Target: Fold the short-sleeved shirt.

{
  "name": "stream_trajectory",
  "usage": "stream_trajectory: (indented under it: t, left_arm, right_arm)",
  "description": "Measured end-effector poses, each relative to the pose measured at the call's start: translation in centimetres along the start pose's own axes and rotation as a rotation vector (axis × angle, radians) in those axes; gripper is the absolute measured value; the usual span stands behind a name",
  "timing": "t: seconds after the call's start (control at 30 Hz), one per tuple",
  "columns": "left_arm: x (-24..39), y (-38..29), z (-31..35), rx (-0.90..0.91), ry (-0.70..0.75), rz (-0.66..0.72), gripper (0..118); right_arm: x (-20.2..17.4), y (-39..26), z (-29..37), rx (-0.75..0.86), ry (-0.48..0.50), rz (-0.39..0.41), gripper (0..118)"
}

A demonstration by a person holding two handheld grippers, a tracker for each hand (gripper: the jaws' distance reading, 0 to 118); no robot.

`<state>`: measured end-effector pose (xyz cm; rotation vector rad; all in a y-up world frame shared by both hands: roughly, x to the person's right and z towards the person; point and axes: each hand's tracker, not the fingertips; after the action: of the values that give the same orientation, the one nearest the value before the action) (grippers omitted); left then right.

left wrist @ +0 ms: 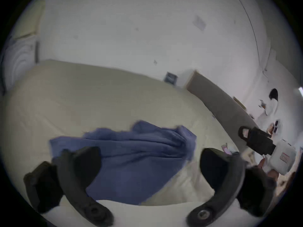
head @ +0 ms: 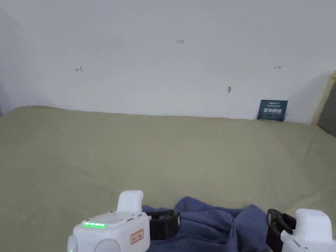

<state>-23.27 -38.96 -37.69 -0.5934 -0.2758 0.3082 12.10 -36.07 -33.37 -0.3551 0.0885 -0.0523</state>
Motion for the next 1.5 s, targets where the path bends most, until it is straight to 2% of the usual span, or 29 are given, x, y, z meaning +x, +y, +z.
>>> stream_trajectory:
  t: [0.13, 0.2, 0.23, 0.27, 0.3, 0.33, 0.37, 0.43, 0.53, 0.57, 0.6, 0.63, 0.67, 0.7, 0.8, 0.83, 0.9, 0.93, 0.97, 1.0, 1.07, 1.17, 1.23, 1.33, 1.43, 1.5]
  left_arm:
    - [-6.8, -0.5, 4.4, 0.066, 0.258, -0.017, 118]
    - [-10.3, -0.4, 4.7, 0.019, 0.339, 0.012, 118]
    - [-12.0, -0.5, 4.8, 0.022, 0.312, 0.004, 102]
    - [-13.2, -0.4, 4.2, 0.006, 0.371, 0.000, 62]
    - [-14.5, -0.3, 3.2, -0.040, 0.477, -0.011, 7]
    - [-15.7, -0.2, 2.6, -0.037, 0.532, -0.035, 0]
    - [-16.9, 0.0, 2.1, -0.022, 0.492, -0.034, 0]
    - [-18.3, 1.0, 0.1, -0.051, 0.534, -0.009, 0]
    - [-19.0, 2.0, -3.5, -0.120, 0.470, -0.030, 1]
    - [-18.9, 2.3, -4.7, -0.130, 0.464, -0.041, 12]
    - [-18.8, 2.5, -6.1, -0.136, 0.455, -0.057, 39]
    - [-18.7, 2.6, -7.6, -0.167, 0.459, -0.083, 88]
    - [-18.4, 2.2, -8.8, -0.192, 0.473, -0.102, 107]
    - [-18.3, 1.9, -10.2, -0.215, 0.492, -0.134, 108]
    - [-18.3, 0.7, -13.0, -0.275, 0.580, -0.197, 105]
    - [-18.4, 0.2, -13.7, -0.319, 0.597, -0.203, 98]
    - [-18.5, -1.0, -14.4, -0.383, 0.575, -0.219, 74]
    - [-18.4, -1.5, -13.7, -0.324, 0.511, -0.178, 59]
    - [-17.9, -1.3, -13.1, -0.286, 0.526, -0.137, 26]
    - [-17.2, -1.1, -12.9, -0.302, 0.529, -0.153, 0]
    - [-16.0, -1.4, -12.3, -0.294, 0.541, -0.200, 0]
    - [-14.7, -0.1, -10.9, -0.252, 0.495, -0.147, 0]
    - [-13.5, 0.8, -9.1, -0.210, 0.481, -0.139, 0]
    - [-12.5, 2.0, -7.8, -0.182, 0.473, -0.143, 0]
    - [-12.0, 2.5, -7.4, -0.178, 0.466, -0.148, 0]
    - [-12.4, 2.4, -7.9, -0.191, 0.475, -0.154, 0]
  right_arm:
    - [-3.0, -1.0, -0.5, -0.023, 0.042, 0.020, 2]
    - [-4.0, -1.5, -1.0, -0.036, 0.046, 0.042, 2]
    - [-4.4, -1.7, -1.2, -0.040, 0.047, 0.056, 2]
    - [-4.5, -1.8, -1.5, -0.046, 0.047, 0.060, 2]
    - [-4.6, -1.9, -1.8, -0.055, 0.048, 0.065, 2]
    - [-4.6, -1.9, -2.1, -0.061, 0.044, 0.066, 2]
    - [-4.4, -1.9, -2.3, -0.065, 0.039, 0.067, 2]
    - [-3.8, -2.0, -2.8, -0.076, 0.029, 0.069, 2]
    - [-2.5, -2.2, -3.8, -0.105, -0.009, 0.087, 2]
    - [-1.9, -2.2, -4.1, -0.112, -0.021, 0.089, 2]
    - [-1.3, -2.3, -4.5, -0.117, -0.035, 0.085, 2]
    - [-0.5, -2.3, -4.9, -0.124, -0.050, 0.081, 2]
    - [0.2, -2.3, -5.2, -0.129, -0.065, 0.076, 2]
    - [1.2, -2.2, -5.5, -0.132, -0.085, 0.075, 2]
    - [4.3, -2.3, -6.4, -0.160, -0.142, 0.092, 2]
    - [5.4, -2.2, -6.9, -0.170, -0.159, 0.093, 2]
    - [7.9, -2.3, -8.0, -0.184, -0.196, 0.078, 2]
    - [9.3, -2.3, -8.9, -0.208, -0.228, 0.067, 3]
    - [10.5, -2.4, -9.7, -0.226, -0.242, 0.053, 4]
    - [12.0, -2.7, -10.8, -0.251, -0.256, 0.038, 8]
    - [14.2, -3.2, -13.5, -0.314, -0.264, 0.026, 41]
    - [16.2, -4.5, -17.9, -0.421, -0.181, -0.001, 58]
    - [16.6, -5.3, -20.7, -0.466, -0.139, 0.007, 60]
    - [16.6, -6.8, -23.7, -0.487, -0.151, 0.014, 60]
    - [15.6, -8.2, -24.7, -0.583, -0.062, 0.035, 59]
    - [15.2, -9.2, -25.0, -0.659, -0.025, 0.034, 54]
